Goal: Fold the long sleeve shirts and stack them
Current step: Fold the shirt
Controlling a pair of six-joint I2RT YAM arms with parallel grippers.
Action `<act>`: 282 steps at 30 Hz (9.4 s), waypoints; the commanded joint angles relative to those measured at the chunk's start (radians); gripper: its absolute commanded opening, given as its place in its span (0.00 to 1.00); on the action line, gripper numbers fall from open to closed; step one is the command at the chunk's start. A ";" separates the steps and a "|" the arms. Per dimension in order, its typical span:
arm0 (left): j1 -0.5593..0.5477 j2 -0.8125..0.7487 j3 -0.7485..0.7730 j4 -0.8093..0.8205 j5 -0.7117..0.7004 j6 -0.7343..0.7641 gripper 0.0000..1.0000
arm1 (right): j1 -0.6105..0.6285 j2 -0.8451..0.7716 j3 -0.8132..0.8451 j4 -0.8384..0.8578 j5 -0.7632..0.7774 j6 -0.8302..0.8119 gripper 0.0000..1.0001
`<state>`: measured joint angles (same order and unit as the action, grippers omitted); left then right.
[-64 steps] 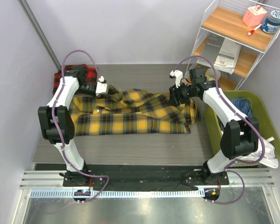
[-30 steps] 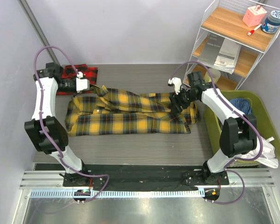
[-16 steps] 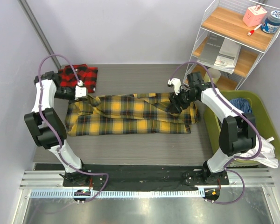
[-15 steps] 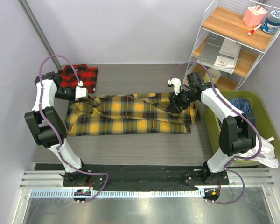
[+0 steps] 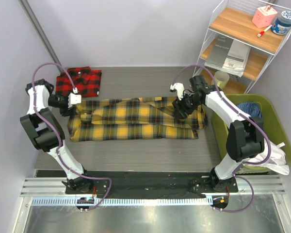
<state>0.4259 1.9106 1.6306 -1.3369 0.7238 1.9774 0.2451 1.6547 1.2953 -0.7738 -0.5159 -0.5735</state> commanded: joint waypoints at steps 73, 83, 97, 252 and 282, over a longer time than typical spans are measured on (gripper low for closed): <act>-0.901 0.317 0.239 0.533 -0.060 -1.091 0.39 | -0.136 0.275 0.101 -0.191 0.011 -0.039 0.25; -0.900 0.207 0.186 0.536 -0.035 -1.065 0.00 | -0.138 0.200 0.125 -0.231 -0.030 -0.037 0.01; -0.883 0.125 0.118 0.648 -0.082 -1.106 0.00 | -0.136 0.158 0.180 -0.188 -0.004 -0.035 0.01; -0.689 -0.462 -0.618 0.913 -0.093 -2.123 0.64 | 0.156 0.251 0.294 -0.197 -0.092 0.079 0.65; -0.567 0.317 -0.082 0.848 -0.172 -2.255 0.27 | 0.049 0.812 0.731 0.027 0.145 0.300 0.39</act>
<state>-0.1806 2.1490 1.4780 -0.4141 0.6483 -0.2905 0.3122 2.3817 1.9938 -0.7891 -0.4953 -0.2604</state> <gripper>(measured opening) 0.262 0.378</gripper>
